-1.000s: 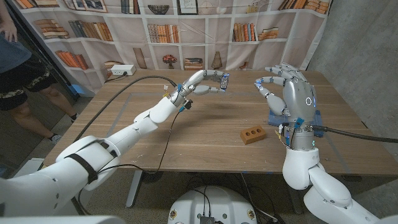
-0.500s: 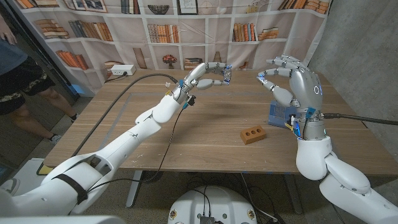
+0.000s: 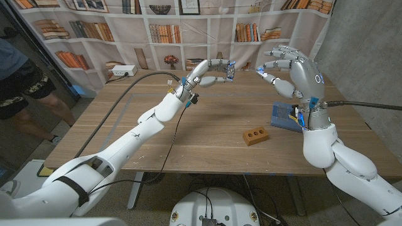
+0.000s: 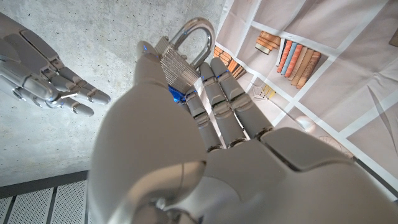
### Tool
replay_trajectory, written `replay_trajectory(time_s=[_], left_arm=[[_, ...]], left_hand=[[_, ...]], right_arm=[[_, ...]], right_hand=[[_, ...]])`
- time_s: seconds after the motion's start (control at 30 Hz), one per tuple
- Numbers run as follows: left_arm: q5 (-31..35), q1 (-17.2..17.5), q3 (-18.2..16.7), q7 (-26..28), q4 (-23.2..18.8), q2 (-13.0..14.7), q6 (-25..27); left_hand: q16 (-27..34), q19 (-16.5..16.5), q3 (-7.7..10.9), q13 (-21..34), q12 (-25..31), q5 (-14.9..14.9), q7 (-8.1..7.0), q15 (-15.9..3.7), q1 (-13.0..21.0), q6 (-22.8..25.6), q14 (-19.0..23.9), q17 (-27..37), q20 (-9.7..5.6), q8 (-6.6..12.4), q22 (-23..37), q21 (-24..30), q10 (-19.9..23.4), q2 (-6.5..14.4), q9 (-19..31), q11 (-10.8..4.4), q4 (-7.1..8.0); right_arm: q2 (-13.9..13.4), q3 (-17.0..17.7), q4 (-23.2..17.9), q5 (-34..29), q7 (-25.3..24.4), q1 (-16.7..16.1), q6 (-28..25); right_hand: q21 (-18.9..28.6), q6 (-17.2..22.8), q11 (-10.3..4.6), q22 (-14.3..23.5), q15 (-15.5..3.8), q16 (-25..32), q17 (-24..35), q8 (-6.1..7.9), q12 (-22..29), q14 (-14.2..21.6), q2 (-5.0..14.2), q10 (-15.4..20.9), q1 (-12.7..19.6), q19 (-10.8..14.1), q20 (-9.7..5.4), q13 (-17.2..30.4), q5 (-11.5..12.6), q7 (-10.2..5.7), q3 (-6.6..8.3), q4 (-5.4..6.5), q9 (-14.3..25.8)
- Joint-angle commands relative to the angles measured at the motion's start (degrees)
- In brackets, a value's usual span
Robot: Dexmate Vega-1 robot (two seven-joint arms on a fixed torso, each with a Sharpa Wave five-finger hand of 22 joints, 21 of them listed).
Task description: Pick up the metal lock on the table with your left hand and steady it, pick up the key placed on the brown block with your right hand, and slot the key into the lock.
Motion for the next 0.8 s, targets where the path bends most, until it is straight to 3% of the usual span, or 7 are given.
replay_trajectory(time_s=[0.03,0.53,0.8], left_arm=[[-4.50,-1.55,0.92,-7.24,-0.32,1.27,0.58],[-14.05,-2.39,1.90,-21.93,-7.03,6.43,6.78],[-15.28,-2.02,1.16,-24.97,-10.01,8.44,8.23]], left_hand=[[0.20,-0.29,1.81,0.17,-0.22,0.09,0.98,-5.10,1.71,0.92,-0.22,0.25,-1.12,-0.04,0.10,-0.01,-0.45,1.22,0.18,0.10,1.76],[0.13,-0.61,1.90,0.19,-0.25,0.03,1.08,-4.76,1.63,0.53,-0.86,0.25,-0.77,-0.44,0.12,-0.21,-0.62,1.19,0.24,0.24,1.96],[0.24,-0.72,1.97,0.20,-0.26,0.00,1.09,-4.65,1.59,0.39,-0.91,0.25,-0.67,-0.62,0.13,-0.29,-0.75,1.18,0.27,0.43,2.08]], right_arm=[[-1.72,0.73,1.51,-3.25,4.54,5.56,3.09],[-4.95,-0.39,3.29,-0.96,12.97,12.18,7.07],[-5.19,-0.67,3.62,0.93,16.10,13.77,8.46]], right_hand=[[-0.25,-0.18,0.07,0.13,-8.18,-0.21,0.11,0.20,-0.05,-0.26,0.78,-0.48,0.28,-0.04,-5.35,0.18,0.14,-0.11,-0.53,-0.03,0.07],[-0.14,-0.58,0.04,0.15,-8.16,-0.20,0.10,0.13,-0.05,-0.46,0.94,-0.96,0.54,0.17,-5.98,0.22,0.06,-0.16,-1.10,0.07,0.15],[-0.05,-0.51,0.03,0.17,-8.15,-0.25,0.09,0.24,-0.04,-0.75,1.04,-1.28,0.69,0.39,-6.16,0.24,0.00,-0.15,-1.51,0.16,0.24]])
